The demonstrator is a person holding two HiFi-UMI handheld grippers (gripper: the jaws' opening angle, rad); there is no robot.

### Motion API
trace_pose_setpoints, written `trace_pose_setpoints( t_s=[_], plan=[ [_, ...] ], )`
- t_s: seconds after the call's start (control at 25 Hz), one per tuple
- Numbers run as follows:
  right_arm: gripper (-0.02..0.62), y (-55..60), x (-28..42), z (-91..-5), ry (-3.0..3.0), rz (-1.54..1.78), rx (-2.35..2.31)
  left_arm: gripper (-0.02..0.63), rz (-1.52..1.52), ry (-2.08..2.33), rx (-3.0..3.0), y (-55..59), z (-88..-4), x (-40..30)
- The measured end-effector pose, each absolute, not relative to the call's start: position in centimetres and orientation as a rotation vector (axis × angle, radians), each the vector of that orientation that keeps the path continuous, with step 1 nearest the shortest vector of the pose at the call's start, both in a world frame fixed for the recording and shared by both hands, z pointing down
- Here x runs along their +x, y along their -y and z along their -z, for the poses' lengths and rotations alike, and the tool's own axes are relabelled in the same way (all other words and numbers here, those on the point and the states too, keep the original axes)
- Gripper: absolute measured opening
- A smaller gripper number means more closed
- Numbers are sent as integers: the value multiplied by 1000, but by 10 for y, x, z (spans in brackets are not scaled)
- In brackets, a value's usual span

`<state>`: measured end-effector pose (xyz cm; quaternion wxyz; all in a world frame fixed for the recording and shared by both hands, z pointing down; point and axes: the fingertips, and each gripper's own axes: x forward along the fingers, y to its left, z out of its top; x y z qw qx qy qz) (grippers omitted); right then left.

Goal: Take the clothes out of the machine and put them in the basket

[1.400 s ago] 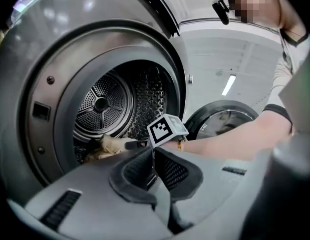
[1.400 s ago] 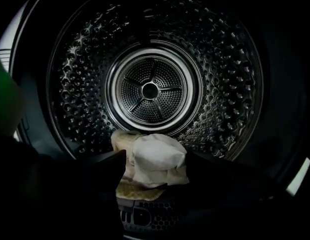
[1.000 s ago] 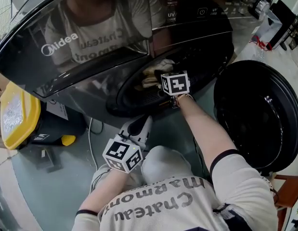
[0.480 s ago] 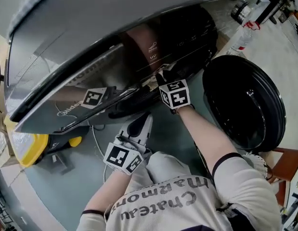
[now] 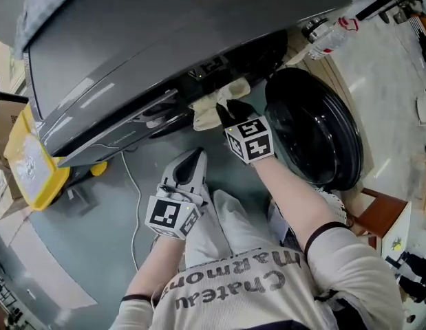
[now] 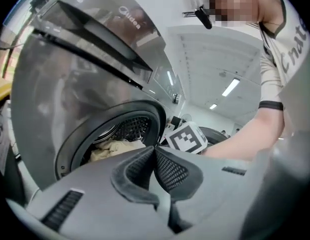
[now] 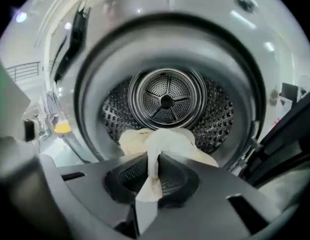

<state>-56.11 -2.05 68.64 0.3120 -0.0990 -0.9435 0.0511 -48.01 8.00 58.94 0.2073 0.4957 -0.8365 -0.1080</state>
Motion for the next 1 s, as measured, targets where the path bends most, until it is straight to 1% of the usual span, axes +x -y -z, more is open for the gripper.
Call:
trace_pose_setpoints(
  t_s=[0.2, 0.44, 0.76, 1.0],
  plan=[
    [58, 11, -537, -640, 2460, -190, -316, 9, 355, 2339, 1266, -88, -551, -469],
    [57, 12, -512, -586, 2436, -231, -329, 9, 314, 2376, 1162, -98, -499, -462],
    [55, -10, -446, -503, 2412, -210, -550, 9, 344, 2376, 1321, -93, -401, -436],
    [55, -7, -413, -436, 2483, -257, -608, 9, 324, 2452, 1174, -108, -362, -435]
  ],
)
